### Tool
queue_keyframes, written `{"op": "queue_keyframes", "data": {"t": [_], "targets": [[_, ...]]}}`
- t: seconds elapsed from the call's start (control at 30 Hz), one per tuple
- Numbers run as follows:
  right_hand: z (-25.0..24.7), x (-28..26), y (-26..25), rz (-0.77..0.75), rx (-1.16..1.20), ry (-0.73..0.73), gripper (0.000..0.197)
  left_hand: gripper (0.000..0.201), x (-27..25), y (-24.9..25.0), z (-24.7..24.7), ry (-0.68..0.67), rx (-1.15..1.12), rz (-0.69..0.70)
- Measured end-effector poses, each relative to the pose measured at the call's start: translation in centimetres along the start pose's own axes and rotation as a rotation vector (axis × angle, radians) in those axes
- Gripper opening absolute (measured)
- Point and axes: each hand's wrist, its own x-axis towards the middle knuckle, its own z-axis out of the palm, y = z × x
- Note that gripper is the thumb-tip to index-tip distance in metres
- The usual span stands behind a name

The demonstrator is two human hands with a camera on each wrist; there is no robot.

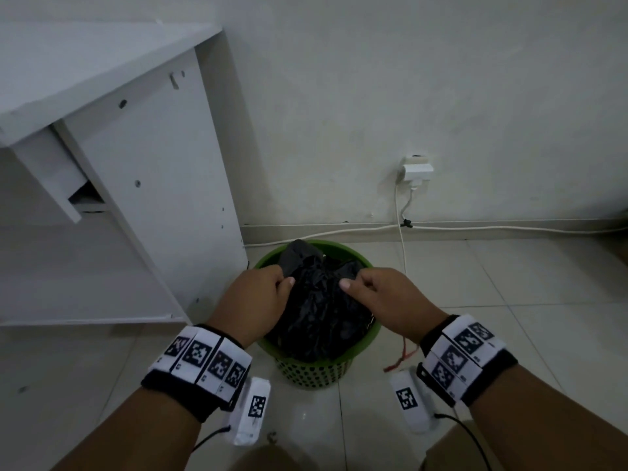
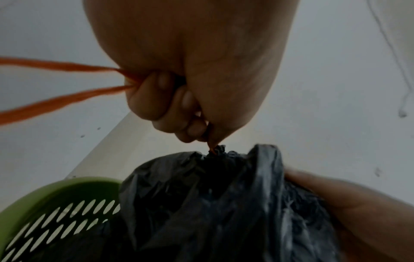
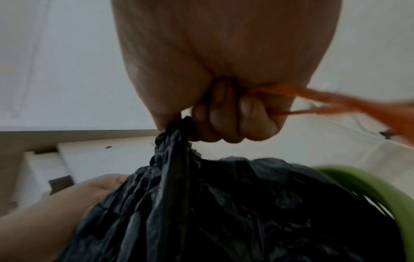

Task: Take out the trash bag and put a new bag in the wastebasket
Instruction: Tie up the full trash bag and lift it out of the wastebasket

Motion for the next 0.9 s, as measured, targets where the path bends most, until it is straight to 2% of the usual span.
{"op": "queue_keyframes", "data": {"t": [0.07, 0.13, 0.23, 0.27, 0.3, 0.4, 0.47, 0.57, 0.63, 0.77, 0.9], "targets": [[-0.5, -0.1, -1.0, -0.108, -0.101, 0.058, 0.043, 0.044, 0.4, 0.8, -0.3, -0.038, -0.003, -0.035], [-0.3, -0.6, -2.1, -0.227, -0.298, 0.099, 0.04, 0.048, 0.8, 2.2, -0.9, -0.044, -0.11, -0.127], [1.5, -1.3, -3.6, -0.322, -0.516, 0.052, 0.042, 0.038, 1.3, 4.8, -1.7, -0.035, -0.746, -0.406], [2.2, -1.6, -3.8, -0.325, -0.529, 0.007, 0.045, 0.033, 1.3, 5.5, -2.0, -0.045, -0.91, -0.451], [2.9, -1.8, -3.8, -0.336, -0.508, -0.026, 0.045, 0.03, 1.4, 6.1, -2.1, -0.054, -0.979, -0.444], [3.4, -1.9, -4.3, -0.342, -0.302, -0.106, 0.027, 0.03, 0.7, 7.2, -2.3, -0.063, -0.977, -0.343], [2.6, -1.5, -4.5, -0.304, -0.167, -0.178, 0.019, 0.037, 0.1, 6.7, -1.8, -0.091, -0.957, -0.256], [0.5, -0.8, -5.2, -0.287, -0.165, -0.288, 0.022, 0.044, -0.7, 5.0, -0.7, -0.162, -0.862, -0.105], [-0.8, -0.2, -5.5, -0.293, -0.212, -0.311, 0.028, 0.045, -1.0, 4.5, -0.5, -0.165, -0.76, 0.002], [-3.3, 0.5, -5.7, -0.292, -0.219, -0.151, 0.029, 0.042, -1.3, 4.7, -0.9, -0.106, -0.554, 0.252], [-3.6, 0.9, -4.9, -0.202, 0.051, -0.009, 0.03, 0.017, -0.8, 4.7, -1.2, -0.097, -0.427, 0.294]]}}
